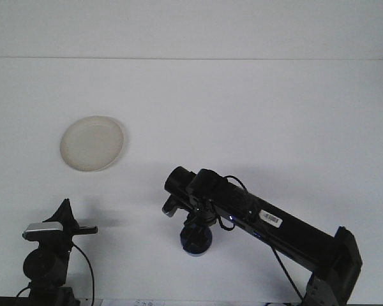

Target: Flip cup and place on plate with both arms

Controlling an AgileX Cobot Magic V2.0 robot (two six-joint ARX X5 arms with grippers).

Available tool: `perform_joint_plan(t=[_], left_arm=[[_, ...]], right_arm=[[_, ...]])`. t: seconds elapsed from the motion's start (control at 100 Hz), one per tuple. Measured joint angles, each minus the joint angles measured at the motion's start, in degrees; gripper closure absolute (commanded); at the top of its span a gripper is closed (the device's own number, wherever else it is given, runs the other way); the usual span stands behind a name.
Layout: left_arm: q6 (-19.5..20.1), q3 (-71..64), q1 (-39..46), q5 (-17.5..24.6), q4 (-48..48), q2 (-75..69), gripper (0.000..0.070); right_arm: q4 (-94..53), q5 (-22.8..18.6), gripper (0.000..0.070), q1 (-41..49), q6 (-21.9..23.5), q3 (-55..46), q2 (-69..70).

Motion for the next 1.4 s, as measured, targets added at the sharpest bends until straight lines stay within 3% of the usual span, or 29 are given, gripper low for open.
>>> perform_joint_plan(t=[0.21,0.52,0.76,1.03,1.25,1.4], left_arm=[[0.00,0.00,0.00,0.00,0.00,-0.02,0.0686],[0.00,0.00,0.00,0.00,0.00,-0.02,0.0687],[0.00,0.00,0.00,0.00,0.00,0.00,0.0686],[0.00,0.00,0.00,0.00,0.00,0.00,0.0686],[-0.68,0.00,0.00,0.00,0.00,0.00,0.0686],[-5.77,0.00,0.00,0.00,0.00,0.00,0.0687]], right_arm=[[6.78,0.59,0.0272,-1.29,0.09,0.00,-12.94],[16.61,9.99,0.0273,-2.51,0.26,-2.05,-35.93],[33.38,14.80,0.0273,-2.51,1.40,-24.39,-58.38],[49.16,15.15,0.0274,-2.51,1.64,-52.72,-83.25],[50.25,15.32,0.0274,-2.51,2.54,-57.66,-91.73],[50.69,15.91,0.0274,-2.51,2.67,-57.66,-91.89]])
